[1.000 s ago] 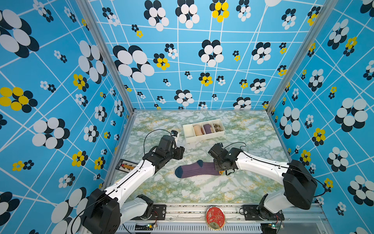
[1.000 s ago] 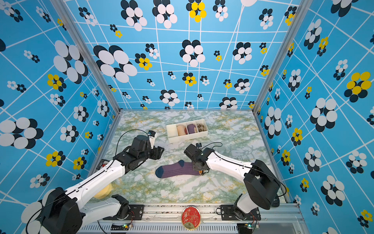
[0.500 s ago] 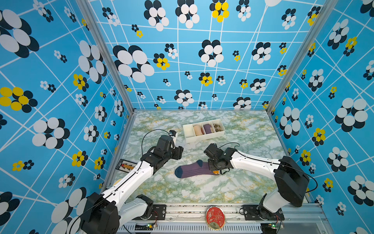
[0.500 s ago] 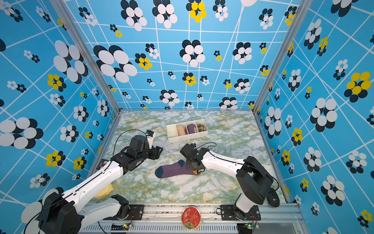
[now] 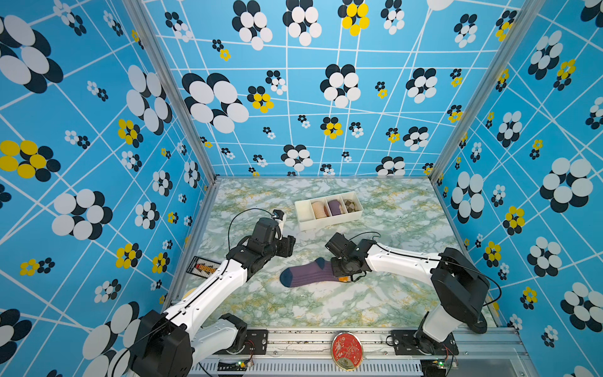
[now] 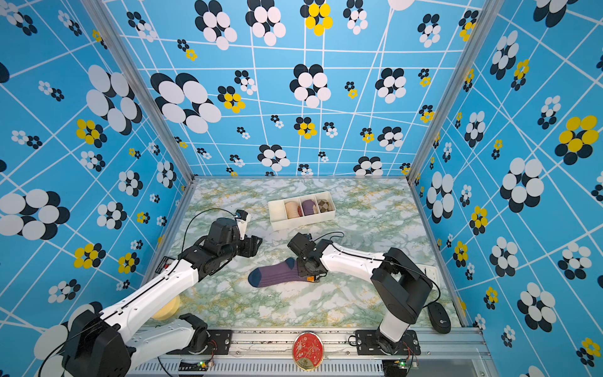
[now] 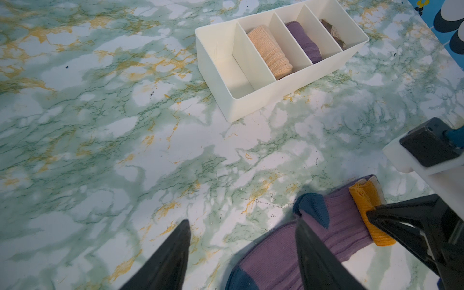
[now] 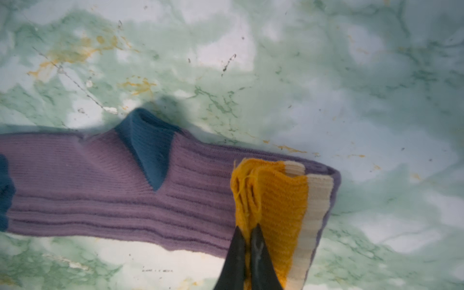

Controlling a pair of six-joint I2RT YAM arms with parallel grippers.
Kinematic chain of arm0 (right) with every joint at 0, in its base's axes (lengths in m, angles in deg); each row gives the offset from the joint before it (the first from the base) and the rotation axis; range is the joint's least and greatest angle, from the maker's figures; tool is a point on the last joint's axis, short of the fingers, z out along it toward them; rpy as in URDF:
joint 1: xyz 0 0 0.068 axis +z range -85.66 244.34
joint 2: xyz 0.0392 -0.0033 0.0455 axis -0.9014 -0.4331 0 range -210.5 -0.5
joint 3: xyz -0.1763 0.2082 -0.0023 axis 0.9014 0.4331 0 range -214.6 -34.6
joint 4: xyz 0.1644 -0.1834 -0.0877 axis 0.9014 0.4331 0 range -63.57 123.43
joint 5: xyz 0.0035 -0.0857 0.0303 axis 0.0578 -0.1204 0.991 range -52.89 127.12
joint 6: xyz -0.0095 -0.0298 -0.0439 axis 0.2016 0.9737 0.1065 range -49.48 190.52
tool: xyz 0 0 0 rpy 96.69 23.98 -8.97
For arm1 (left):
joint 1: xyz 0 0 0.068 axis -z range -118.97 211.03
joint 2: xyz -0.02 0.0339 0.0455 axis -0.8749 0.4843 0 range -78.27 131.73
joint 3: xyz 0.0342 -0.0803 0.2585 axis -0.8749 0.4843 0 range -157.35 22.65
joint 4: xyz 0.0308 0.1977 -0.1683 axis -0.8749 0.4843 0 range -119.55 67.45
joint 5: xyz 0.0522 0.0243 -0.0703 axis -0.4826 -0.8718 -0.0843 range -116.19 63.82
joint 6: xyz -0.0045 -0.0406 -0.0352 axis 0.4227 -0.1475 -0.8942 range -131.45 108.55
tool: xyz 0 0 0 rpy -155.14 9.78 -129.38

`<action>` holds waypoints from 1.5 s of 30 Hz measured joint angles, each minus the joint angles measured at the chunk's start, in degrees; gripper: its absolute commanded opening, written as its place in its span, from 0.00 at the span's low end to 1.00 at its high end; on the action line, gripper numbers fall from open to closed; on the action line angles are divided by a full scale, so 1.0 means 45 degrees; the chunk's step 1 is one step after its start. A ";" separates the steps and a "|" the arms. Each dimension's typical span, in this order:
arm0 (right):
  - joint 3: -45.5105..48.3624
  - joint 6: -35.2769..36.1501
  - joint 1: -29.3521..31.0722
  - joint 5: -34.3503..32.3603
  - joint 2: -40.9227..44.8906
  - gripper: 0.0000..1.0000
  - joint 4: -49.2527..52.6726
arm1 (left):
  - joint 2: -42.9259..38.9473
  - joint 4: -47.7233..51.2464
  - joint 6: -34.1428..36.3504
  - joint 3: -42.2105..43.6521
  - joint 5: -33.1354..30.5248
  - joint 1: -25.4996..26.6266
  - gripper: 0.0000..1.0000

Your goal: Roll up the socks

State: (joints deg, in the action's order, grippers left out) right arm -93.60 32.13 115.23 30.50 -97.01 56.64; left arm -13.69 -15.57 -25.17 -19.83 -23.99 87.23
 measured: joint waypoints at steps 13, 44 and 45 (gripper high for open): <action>0.0000 0.0117 0.0000 0.0889 0.0068 0.38 -0.0622 | 0.0000 0.0209 -0.0005 0.0000 0.0092 -0.0058 0.64; 0.3395 0.0044 -0.3832 0.1914 0.3886 0.31 -0.0865 | 0.3905 -0.0146 -0.0010 -0.2919 0.0879 0.5085 0.10; 0.3512 0.0034 -0.3881 0.1938 0.3886 0.31 -0.0855 | 0.4231 -0.0146 -0.0005 -0.3109 0.0860 0.5309 0.09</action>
State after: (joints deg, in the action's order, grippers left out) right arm -77.80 32.28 97.77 39.22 -79.52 52.80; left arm 5.35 -16.23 -25.19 -33.82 -20.12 111.12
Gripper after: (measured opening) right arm 0.314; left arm 0.101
